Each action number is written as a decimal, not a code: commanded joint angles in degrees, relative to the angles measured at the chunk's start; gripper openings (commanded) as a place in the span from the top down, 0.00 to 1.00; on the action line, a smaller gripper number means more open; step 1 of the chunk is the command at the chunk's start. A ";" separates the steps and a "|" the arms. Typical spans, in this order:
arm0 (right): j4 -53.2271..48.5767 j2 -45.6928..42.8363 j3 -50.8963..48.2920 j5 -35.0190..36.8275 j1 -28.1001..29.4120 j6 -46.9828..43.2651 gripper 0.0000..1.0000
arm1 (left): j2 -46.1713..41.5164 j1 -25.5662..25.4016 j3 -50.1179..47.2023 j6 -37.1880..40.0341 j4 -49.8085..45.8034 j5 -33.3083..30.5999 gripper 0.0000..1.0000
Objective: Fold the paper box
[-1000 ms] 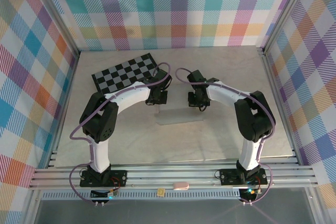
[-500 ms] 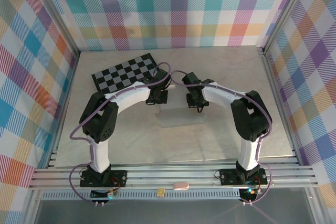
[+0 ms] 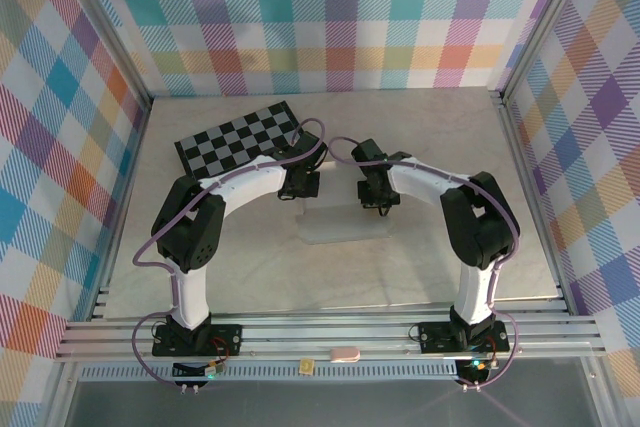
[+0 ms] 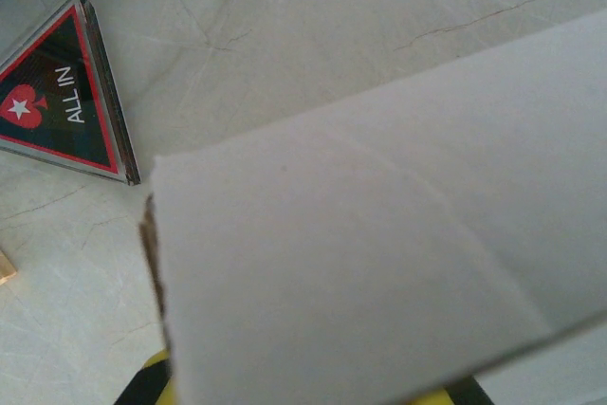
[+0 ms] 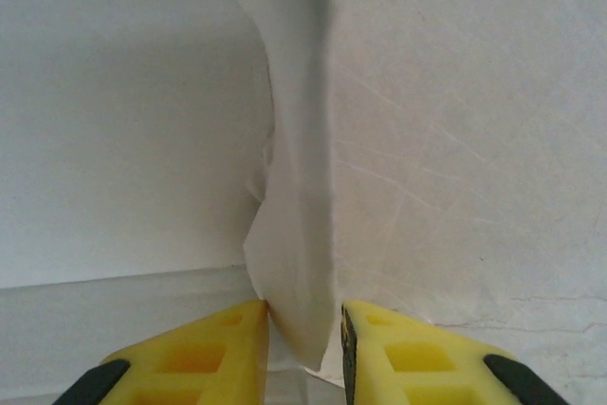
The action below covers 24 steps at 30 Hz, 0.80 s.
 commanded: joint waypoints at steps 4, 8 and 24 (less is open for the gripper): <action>-1.14 3.78 4.18 0.63 -0.47 -0.96 0.84 | -2.15 -0.35 -0.58 0.61 -1.72 -1.05 1.00; -4.31 4.85 5.46 4.47 -0.37 0.35 1.00 | -2.17 -0.33 -0.49 0.56 -1.72 -1.08 1.00; -6.44 2.17 4.55 4.09 0.60 1.56 0.84 | -1.56 -0.42 0.53 0.78 -2.25 -1.15 1.00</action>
